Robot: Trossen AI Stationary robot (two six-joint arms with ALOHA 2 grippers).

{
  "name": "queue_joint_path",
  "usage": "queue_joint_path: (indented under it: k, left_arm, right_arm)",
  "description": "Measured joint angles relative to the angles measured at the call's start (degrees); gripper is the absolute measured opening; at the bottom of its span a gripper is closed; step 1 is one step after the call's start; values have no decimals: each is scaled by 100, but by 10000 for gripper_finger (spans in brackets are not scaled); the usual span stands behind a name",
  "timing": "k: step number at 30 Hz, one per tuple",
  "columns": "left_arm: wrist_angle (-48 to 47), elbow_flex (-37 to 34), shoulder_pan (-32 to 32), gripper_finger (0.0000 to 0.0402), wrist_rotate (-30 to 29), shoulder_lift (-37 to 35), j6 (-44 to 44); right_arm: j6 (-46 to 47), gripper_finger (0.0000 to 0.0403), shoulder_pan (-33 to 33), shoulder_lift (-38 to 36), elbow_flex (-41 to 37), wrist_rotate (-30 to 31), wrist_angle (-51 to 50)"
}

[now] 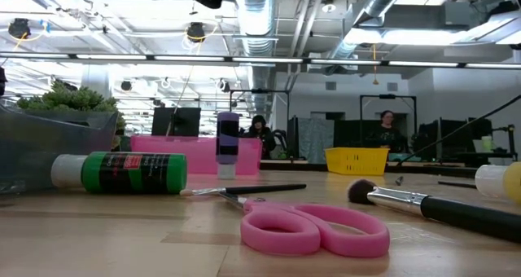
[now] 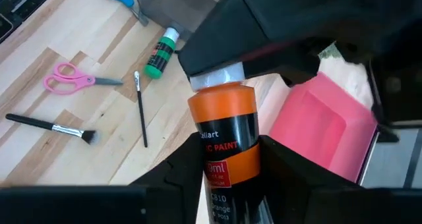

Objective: Pick & Place Paint Supplies
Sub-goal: Put the orange paint bottle into the yellow bin

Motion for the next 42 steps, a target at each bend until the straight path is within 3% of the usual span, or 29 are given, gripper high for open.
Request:
queue_joint_path:
  k: [9, 14, 21, 31, 42]
  left_arm:
    - [-49, 1, -163, 189, 337, -4, 1327]
    - [-64, 1, -221, 203, -4, -7, 2729]
    - [283, 1, -345, 207, -1178, -11, 4627]
    - [2421, 1, -365, 208, -3189, -15, 6366]
    - [4113, 1, -365, 208, -3692, -17, 6798]
  right_arm:
    - [1162, 129, -138, -446, 0, 76, -293]
    - [2126, 133, -307, -756, 0, -548, -132]
    - [2867, 133, -438, -1179, 0, -969, 1050]
    - [3679, 134, -576, -1202, 6, -963, 2650]
    - [4358, 133, -881, -1171, 0, -938, 3837]
